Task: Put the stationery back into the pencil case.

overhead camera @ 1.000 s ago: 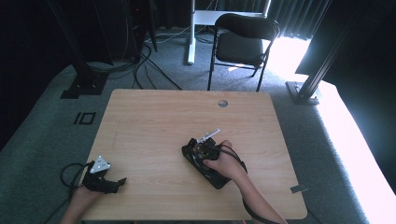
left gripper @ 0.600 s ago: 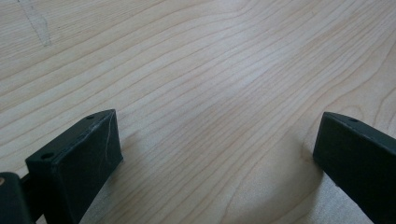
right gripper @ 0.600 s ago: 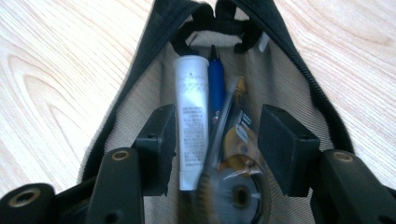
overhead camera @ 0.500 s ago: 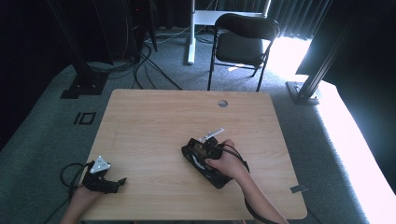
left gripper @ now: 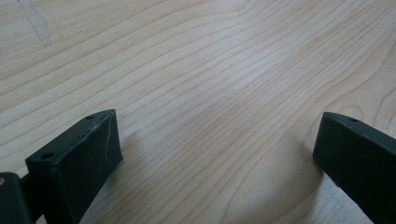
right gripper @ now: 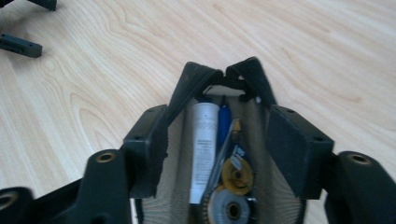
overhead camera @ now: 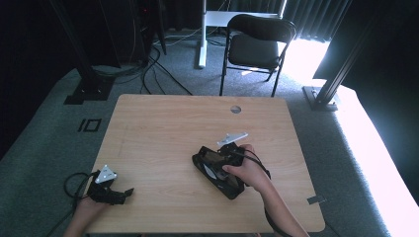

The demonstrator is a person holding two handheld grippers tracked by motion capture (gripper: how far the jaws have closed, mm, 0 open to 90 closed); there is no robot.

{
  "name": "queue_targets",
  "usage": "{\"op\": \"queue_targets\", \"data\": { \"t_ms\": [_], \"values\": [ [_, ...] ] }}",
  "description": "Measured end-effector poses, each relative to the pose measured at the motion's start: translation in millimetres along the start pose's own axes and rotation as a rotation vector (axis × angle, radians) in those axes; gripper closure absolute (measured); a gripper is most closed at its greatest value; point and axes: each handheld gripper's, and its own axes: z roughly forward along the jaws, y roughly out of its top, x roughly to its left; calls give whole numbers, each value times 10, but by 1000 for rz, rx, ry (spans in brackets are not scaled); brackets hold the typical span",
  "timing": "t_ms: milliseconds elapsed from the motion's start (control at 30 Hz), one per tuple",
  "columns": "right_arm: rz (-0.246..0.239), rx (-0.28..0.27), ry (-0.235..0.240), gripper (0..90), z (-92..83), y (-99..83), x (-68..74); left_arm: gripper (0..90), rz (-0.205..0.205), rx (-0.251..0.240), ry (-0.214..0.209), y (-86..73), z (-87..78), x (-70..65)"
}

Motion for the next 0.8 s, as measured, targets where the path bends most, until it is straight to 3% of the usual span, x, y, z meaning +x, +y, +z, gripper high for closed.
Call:
{"op": "queue_targets", "data": {
  "t_ms": [167, 400, 700, 800],
  "values": [
    [30, -57, 0, 320, -49, -13, -63, 12, 0, 0, 0, 0, 0, 0],
    [69, -82, -17, 308, -105, -52, -145, 12, 0, 0, 0, 0, 0, 0],
    [100, -124, -75, 297, -233, -125, -253, 12, 0, 0, 0, 0, 0, 0],
    [107, -130, -120, 295, -274, -167, -297, 12, 1, 0, 0, 0, 0, 0]
  ]
}}
